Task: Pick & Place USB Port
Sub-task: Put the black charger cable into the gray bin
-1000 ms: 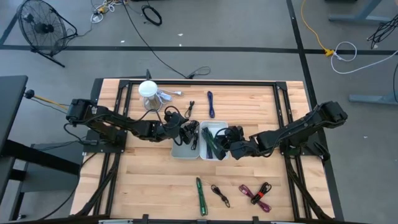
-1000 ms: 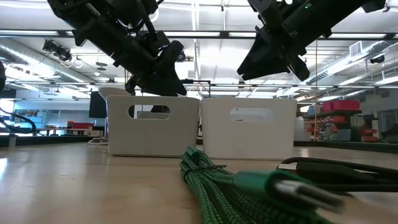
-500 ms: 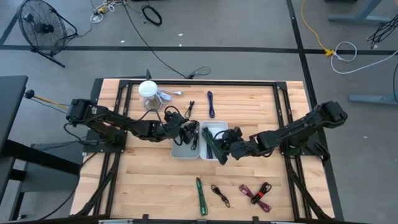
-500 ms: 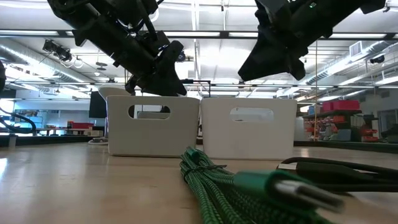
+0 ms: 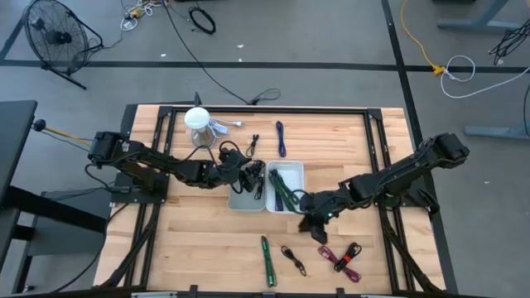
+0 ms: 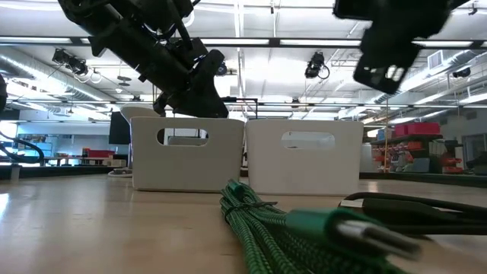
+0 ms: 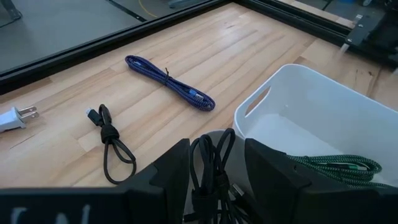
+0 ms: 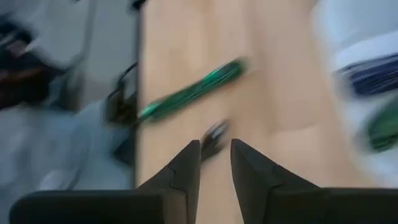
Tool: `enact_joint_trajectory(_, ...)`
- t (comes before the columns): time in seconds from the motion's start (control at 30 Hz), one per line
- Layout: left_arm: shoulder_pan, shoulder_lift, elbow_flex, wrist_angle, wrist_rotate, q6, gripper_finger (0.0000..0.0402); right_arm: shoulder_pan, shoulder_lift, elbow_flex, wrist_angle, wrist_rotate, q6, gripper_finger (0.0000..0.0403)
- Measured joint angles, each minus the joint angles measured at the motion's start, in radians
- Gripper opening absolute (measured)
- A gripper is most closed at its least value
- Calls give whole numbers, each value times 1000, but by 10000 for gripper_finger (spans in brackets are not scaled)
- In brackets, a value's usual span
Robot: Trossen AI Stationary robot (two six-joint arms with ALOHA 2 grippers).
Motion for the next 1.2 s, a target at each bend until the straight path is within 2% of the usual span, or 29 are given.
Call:
enact_joint_trajectory(0.27, 0, 0, 0, 0, 21, 0, 158, 47, 0, 0, -50, -314, 101, 91)
enact_joint_trajectory(0.43, 0, 0, 0, 0, 21, 0, 158, 75, 0, 0, -223, -441, 215, 91)
enact_joint_trajectory(0.57, 0, 0, 0, 0, 20, 0, 158, 115, 0, 0, -376, -513, 234, 91)
enact_joint_trajectory(0.67, 0, 0, 0, 0, 20, 0, 158, 152, 0, 0, -445, -493, 237, 91)
enact_joint_trajectory(0.87, 0, 0, 0, 1, 20, -2, 158, 237, 1, 0, -508, -355, 233, 91)
enact_joint_trajectory(1.2, 0, 0, 0, 57, 20, -4, 158, 383, 1, 0, -483, -144, 232, 64)
